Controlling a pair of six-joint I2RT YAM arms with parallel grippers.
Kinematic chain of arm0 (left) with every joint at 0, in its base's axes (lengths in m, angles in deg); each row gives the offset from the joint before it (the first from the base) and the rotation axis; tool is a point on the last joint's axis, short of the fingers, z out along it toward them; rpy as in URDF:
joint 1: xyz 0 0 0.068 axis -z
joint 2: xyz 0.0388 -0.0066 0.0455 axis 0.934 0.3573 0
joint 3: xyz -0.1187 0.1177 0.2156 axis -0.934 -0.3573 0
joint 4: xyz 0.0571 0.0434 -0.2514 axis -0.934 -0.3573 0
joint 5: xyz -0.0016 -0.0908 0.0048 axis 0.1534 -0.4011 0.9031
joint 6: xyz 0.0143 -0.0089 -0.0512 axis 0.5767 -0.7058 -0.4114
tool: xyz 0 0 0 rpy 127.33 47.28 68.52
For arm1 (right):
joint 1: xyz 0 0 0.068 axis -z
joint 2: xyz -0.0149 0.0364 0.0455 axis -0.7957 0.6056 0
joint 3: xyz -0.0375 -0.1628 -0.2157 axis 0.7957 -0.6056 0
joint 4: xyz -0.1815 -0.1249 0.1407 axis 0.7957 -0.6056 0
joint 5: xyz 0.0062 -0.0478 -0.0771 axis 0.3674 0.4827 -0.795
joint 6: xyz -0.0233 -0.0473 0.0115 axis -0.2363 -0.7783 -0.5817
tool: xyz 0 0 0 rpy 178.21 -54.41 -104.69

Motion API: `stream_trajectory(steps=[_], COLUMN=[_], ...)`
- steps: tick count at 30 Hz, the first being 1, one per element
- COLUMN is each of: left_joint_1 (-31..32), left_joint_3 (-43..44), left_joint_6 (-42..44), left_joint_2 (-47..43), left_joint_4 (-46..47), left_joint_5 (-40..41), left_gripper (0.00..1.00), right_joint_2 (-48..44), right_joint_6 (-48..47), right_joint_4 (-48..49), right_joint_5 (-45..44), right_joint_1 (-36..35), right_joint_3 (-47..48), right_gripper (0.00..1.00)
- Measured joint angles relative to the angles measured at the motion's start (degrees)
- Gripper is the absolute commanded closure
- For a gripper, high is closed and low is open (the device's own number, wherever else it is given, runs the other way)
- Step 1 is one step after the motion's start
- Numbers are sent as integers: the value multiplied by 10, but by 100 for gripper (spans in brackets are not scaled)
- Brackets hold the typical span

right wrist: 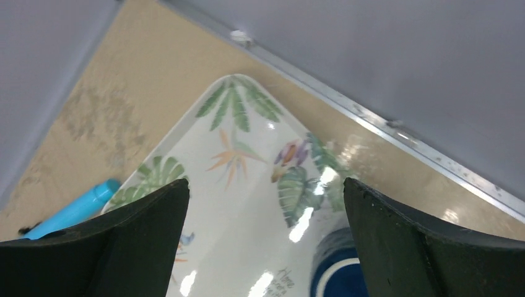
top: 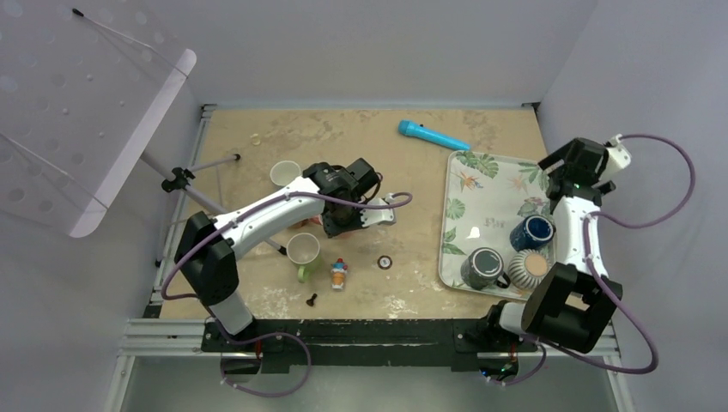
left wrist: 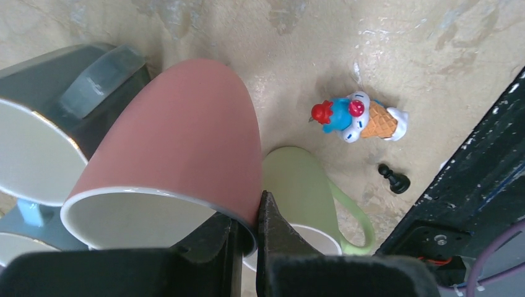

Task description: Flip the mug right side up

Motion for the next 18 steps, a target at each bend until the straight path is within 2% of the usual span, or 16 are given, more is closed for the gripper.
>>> stream_trajectory(steps=[5,9,16,18], left_joint_1=[0,0,0,0], left_joint_3=[-30,-38,-48,-48], left_joint_6=[13,19,30,36], left_joint_2=[23,46,66,65], left_joint_4=[20,33,50,57], left_joint_5=[12,17,35,37], left_gripper=[100,100,64,58], right_joint_2=[-24,-25,-28,-29], right_joint_6=[77,136,225,251], right_joint_4=[-17,-54,-76,-79], right_joint_5=[-6,-19,-1,11], right_joint_1=[96,136,186,188], right_joint_3=[-59,-64,-94,-108], right_gripper=[3,8,20,20])
